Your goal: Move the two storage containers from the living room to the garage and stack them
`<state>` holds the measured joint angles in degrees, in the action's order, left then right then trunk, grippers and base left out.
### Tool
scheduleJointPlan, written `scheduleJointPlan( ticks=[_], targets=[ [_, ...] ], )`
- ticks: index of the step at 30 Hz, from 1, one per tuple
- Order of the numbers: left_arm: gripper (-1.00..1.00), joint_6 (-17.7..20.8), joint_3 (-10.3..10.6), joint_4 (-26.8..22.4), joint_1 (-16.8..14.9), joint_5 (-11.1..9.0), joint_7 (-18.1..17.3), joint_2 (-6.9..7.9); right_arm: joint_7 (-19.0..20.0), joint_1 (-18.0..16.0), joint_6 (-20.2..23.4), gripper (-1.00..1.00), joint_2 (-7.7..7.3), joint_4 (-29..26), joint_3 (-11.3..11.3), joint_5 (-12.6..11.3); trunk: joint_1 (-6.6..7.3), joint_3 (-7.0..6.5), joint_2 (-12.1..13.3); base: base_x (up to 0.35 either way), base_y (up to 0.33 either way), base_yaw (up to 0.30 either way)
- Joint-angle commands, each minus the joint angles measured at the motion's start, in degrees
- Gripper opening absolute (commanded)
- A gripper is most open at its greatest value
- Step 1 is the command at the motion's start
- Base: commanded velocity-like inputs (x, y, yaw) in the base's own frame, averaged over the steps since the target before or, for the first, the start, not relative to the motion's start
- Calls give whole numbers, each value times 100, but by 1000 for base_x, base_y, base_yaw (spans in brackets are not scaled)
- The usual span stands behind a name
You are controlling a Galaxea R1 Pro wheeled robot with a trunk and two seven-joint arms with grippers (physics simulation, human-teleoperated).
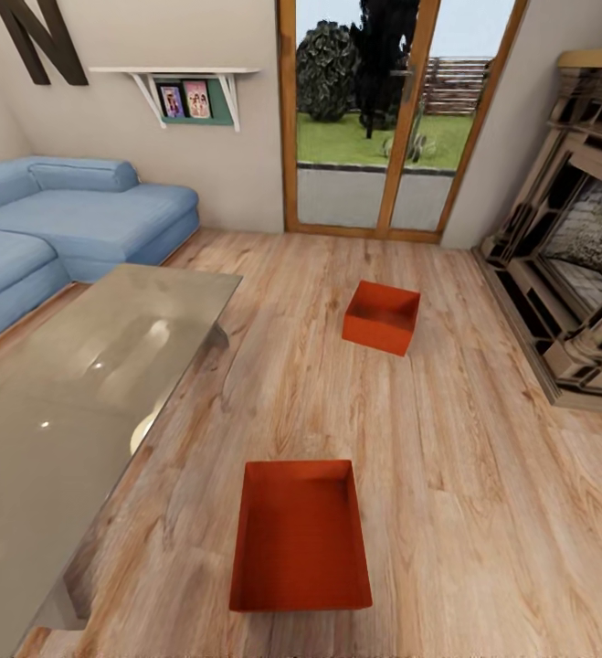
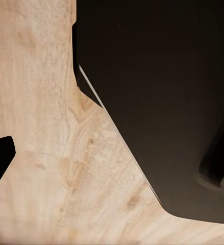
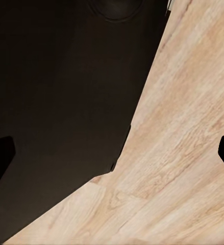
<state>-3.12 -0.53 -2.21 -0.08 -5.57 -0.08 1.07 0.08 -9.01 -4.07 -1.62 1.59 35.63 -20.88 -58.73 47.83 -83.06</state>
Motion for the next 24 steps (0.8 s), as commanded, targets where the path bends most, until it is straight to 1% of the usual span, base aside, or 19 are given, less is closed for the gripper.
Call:
scheduleJointPlan(
  ticks=[1, 24],
  targets=[
    [100, -14, 1, 1, -1, -58, -1, -1, 1, -5, -32, 100, 3, 17, 49, -48, 0, 13, -2, 0, 0, 0],
    [100, -14, 1, 1, -1, -58, -1, -1, 1, -5, -32, 100, 3, 17, 49, -48, 0, 224, -2, 0, 0, 0]
  ],
)
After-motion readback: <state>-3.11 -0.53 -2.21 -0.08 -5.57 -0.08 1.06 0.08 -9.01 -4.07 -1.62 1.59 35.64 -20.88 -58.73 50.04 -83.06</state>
